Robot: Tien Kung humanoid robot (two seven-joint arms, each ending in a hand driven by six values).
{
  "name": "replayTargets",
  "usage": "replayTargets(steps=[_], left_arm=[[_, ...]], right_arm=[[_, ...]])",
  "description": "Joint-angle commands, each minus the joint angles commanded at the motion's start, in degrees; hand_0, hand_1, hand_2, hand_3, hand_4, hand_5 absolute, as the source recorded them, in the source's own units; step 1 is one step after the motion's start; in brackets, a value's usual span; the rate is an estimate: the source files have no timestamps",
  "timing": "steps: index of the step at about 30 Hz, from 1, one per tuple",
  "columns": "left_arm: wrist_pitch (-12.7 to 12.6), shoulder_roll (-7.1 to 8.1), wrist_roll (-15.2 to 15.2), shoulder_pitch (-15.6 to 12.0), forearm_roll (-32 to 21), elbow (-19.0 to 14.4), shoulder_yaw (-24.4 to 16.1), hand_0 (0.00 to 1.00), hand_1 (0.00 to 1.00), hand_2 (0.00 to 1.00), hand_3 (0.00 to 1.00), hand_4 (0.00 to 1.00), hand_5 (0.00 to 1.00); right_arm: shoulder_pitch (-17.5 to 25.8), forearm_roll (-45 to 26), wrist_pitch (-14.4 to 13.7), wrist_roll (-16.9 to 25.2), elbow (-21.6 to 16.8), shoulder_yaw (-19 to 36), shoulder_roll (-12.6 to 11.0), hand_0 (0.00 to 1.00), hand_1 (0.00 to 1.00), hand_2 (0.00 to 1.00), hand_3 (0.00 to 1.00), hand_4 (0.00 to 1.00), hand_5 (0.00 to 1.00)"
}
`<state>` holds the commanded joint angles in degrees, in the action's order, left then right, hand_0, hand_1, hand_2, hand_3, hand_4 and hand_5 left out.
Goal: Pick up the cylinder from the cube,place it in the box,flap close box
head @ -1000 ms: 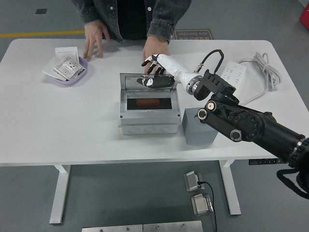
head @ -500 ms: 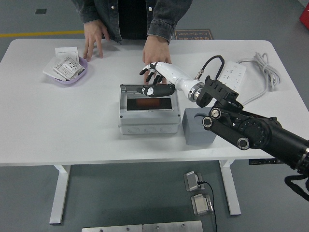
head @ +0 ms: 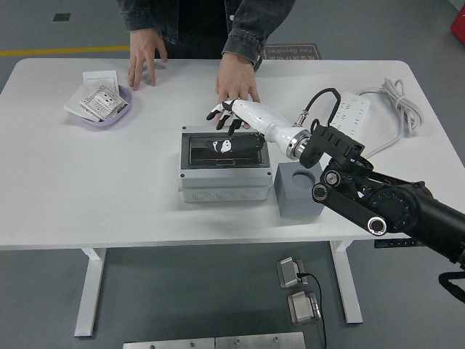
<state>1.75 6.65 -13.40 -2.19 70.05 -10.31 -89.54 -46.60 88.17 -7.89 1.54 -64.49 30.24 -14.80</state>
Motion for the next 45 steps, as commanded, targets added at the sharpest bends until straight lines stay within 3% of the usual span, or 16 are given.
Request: replayTargets(steps=[8,20,26,33,39,45], left_arm=[[0.0,-0.16,-0.1,-0.1,0.0,0.0,-0.1,0.640,0.672,0.651,0.668,0.747,0.300],[-0.1,-0.44,-0.5,-1.4,-2.5,0.0,1.0,0.640,0.671,0.650,0.667,0.746,0.299],[-0.1,-0.69,-0.5,-1.8,-3.7,0.0,1.6,0.640,0.672,0.650,0.668,0.746,0.299],[-0.1,-0.55,-0.4,-1.4,-4.2,0.0,1.9,0.640,0.671,0.651,0.668,0.747,0.301],[-0.2,0.00,-0.4,-1.3,-4.5,0.0,2.0,0.639,0.671,0.651,0.668,0.747,0.300],[-0.2,0.21,-0.4,-1.6,-5.5,0.0,2.5,0.640,0.671,0.650,0.667,0.745,0.301]], right_arm=[[3.0,2.7,1.5,-0.3,-0.3,5.7,-1.3,0.486,0.462,0.604,0.736,0.817,0.490],[15.6,12.7,2.5,-2.1,-11.8,21.9,-3.9,0.488,0.462,0.605,0.738,0.814,0.482],[21.0,14.5,2.1,-1.3,-16.4,30.2,-2.7,0.495,0.461,0.605,0.737,0.813,0.479],[27.7,13.8,2.4,2.0,-20.4,39.2,1.5,0.488,0.461,0.605,0.744,0.814,0.481],[34.3,7.0,-0.6,7.0,-21.6,44.1,4.9,0.490,0.461,0.604,0.741,0.813,0.479],[40.4,-0.6,-2.6,10.4,-21.4,45.6,5.9,0.497,0.461,0.602,0.740,0.814,0.479]])
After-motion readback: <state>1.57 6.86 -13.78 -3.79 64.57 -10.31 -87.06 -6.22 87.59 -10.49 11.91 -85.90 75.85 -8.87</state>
